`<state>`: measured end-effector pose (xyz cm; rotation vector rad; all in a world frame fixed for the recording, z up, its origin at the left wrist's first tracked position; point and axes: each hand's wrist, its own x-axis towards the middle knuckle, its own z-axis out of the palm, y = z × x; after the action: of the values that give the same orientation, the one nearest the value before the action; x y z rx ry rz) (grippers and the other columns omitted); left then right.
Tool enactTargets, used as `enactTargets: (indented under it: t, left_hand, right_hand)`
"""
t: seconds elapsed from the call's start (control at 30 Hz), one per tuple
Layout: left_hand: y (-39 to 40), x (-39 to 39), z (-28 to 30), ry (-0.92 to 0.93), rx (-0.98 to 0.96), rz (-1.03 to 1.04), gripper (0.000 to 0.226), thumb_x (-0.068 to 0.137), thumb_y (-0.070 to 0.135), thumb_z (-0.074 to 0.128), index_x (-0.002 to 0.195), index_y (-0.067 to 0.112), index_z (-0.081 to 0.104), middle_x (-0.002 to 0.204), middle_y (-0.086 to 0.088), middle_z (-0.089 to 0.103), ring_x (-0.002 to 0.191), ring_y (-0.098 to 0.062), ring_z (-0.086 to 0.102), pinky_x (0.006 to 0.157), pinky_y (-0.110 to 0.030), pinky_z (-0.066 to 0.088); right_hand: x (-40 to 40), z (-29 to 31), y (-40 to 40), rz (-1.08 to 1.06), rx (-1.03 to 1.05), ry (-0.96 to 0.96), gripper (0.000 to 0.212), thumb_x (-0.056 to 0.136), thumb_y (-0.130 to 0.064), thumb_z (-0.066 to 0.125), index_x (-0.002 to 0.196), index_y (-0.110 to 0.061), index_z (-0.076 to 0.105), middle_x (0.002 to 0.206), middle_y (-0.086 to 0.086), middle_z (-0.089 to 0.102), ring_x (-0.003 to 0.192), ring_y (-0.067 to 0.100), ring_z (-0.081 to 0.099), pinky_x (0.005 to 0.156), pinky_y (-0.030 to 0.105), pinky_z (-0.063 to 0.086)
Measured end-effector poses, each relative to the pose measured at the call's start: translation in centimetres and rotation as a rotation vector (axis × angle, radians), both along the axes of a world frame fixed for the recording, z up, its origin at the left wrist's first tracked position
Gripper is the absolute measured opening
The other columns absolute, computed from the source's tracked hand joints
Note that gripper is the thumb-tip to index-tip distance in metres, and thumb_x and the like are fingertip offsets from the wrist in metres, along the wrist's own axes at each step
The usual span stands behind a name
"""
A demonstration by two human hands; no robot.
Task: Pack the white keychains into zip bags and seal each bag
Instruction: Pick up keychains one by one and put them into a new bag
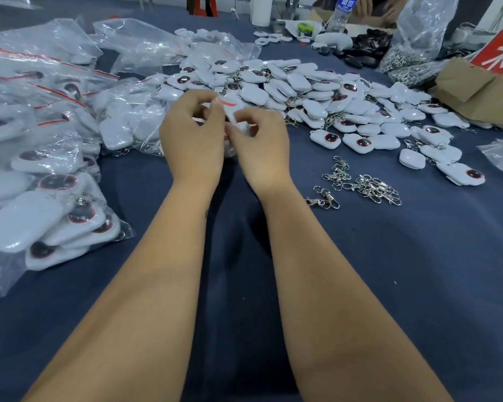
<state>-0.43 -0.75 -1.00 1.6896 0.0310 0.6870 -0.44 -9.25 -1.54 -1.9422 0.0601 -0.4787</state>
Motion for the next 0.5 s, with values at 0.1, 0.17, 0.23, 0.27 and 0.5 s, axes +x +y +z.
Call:
enactTargets:
  t: [0.1,0.17,0.23,0.27,0.5]
  left_hand:
    - [-0.3,-0.2,-0.1,-0.032,0.067,-0.017,0.008,0.091,0.023,0.059,0.090,0.028,0.065,0.081,0.008,0.062,0.076,-0.012,0.059,0.077,-0.032,0.052]
    - [-0.4,-0.2,-0.2,-0.017,0.091,-0.019,0.008,0.091,0.023,0.059,0.091,0.028,0.064,0.083,0.010,0.063,0.079,-0.010,0.058,0.078,-0.027,0.050]
    - [-0.2,0.0,-0.3,0.033,0.054,-0.033,0.008,0.091,0.022,0.059,0.091,0.029,0.064,0.079,0.014,0.062,0.078,-0.007,0.059,0.076,-0.024,0.050]
    - [-0.1,0.2,-0.4,0.055,0.032,-0.034,0.008,0.092,0.022,0.059,0.090,0.029,0.063,0.077,0.014,0.062,0.076,-0.006,0.059,0.075,-0.023,0.050]
    - [0.6,0.9,0.4,0.071,-0.577,0.169,0.015,0.100,0.010,0.041,0.089,0.017,0.049,0.077,0.000,0.056,0.055,-0.012,0.049,0.051,-0.024,0.042]
  right_hand:
    - [-0.2,-0.5,0.3,0.091,-0.277,0.087,0.018,0.094,-0.020,0.055,0.084,-0.029,0.067,0.128,0.005,0.046,0.115,0.023,0.036,0.106,0.036,0.033]
    - [-0.2,-0.5,0.4,0.162,-0.249,0.111,0.032,0.094,-0.014,0.050,0.067,-0.031,0.050,0.114,0.003,0.044,0.106,0.022,0.041,0.105,0.048,0.039]
    - [-0.2,-0.1,0.6,0.182,-0.129,0.071,0.026,0.089,-0.012,0.051,0.073,-0.029,0.062,0.108,-0.003,0.048,0.097,0.018,0.048,0.095,0.044,0.049]
    - [-0.3,0.2,0.5,0.163,-0.029,0.034,0.023,0.084,-0.012,0.052,0.080,-0.025,0.071,0.106,-0.002,0.058,0.092,0.014,0.055,0.087,0.035,0.052]
    - [0.8,0.3,-1.8,-0.210,0.131,0.150,0.030,0.086,-0.008,0.044,0.101,-0.026,0.063,0.123,0.006,0.058,0.112,0.028,0.056,0.098,0.043,0.047]
